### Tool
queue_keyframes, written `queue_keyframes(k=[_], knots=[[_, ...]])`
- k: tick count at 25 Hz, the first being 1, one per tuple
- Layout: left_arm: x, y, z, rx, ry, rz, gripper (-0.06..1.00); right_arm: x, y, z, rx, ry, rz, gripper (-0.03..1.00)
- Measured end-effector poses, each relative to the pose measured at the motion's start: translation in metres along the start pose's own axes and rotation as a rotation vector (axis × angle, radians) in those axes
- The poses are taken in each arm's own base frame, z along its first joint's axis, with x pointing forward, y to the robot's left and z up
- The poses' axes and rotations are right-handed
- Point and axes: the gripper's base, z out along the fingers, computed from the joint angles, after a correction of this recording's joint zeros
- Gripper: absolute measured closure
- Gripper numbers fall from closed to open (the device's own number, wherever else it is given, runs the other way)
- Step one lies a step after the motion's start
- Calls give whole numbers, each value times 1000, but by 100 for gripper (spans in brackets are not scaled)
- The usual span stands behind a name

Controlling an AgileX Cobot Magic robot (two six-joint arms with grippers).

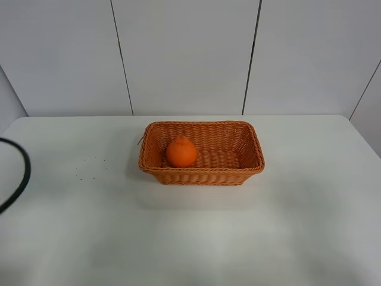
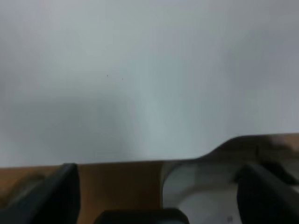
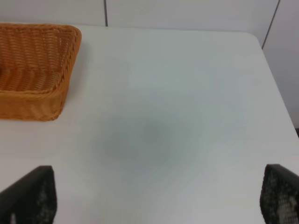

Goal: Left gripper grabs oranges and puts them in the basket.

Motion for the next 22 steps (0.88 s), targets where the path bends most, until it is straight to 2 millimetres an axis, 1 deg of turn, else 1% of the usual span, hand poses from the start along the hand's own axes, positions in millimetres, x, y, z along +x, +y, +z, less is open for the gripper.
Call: queue_keyframes(k=[4,5,8,11,14,22], knots=[[41,-1,-1,-6,-203,-1,14,0,0,0,0,0,0,27],[48,-1,-2,-8,-251,-1,14,0,0,0,0,0,0,27],[68,-2,-13,-13,-426,-2,14,0,0,0,0,0,0,27],[85,-2,-20,-17,-556,-3,14,0,0,0,0,0,0,27],[94,-3,-23,-19,-625,-4,14,0,0,0,0,0,0,27],[95,-3,-24,-17,-631,-10,14,0,0,0,0,0,0,27]])
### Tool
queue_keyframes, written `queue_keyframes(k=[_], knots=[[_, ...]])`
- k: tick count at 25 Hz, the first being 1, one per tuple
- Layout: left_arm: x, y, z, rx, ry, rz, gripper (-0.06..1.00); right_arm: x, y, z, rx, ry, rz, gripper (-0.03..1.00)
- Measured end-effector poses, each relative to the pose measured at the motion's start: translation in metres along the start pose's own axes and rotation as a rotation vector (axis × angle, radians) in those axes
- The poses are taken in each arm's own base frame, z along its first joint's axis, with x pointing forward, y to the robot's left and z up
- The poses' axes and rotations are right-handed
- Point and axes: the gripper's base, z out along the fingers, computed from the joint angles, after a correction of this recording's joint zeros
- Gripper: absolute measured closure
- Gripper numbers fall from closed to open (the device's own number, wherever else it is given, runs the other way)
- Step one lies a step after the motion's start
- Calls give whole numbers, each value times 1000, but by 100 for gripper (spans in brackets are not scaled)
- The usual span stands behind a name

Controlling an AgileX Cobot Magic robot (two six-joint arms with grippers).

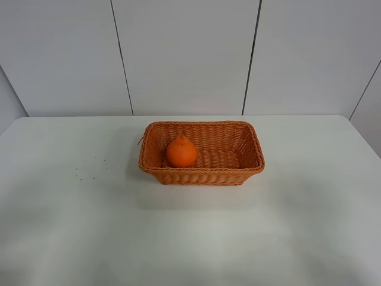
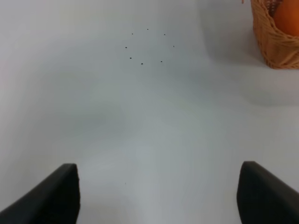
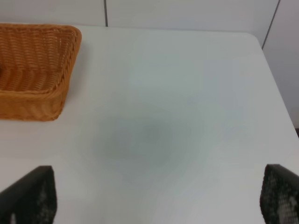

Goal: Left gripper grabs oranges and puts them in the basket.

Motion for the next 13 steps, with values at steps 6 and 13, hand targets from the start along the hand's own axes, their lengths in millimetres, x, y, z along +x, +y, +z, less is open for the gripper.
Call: queue_keyframes(k=[6,13], knots=[[0,0,0,0,0,-1,14,0,0,0,0,0,0,27],[0,0,0,0,0,-1,14,0,0,0,0,0,0,27]])
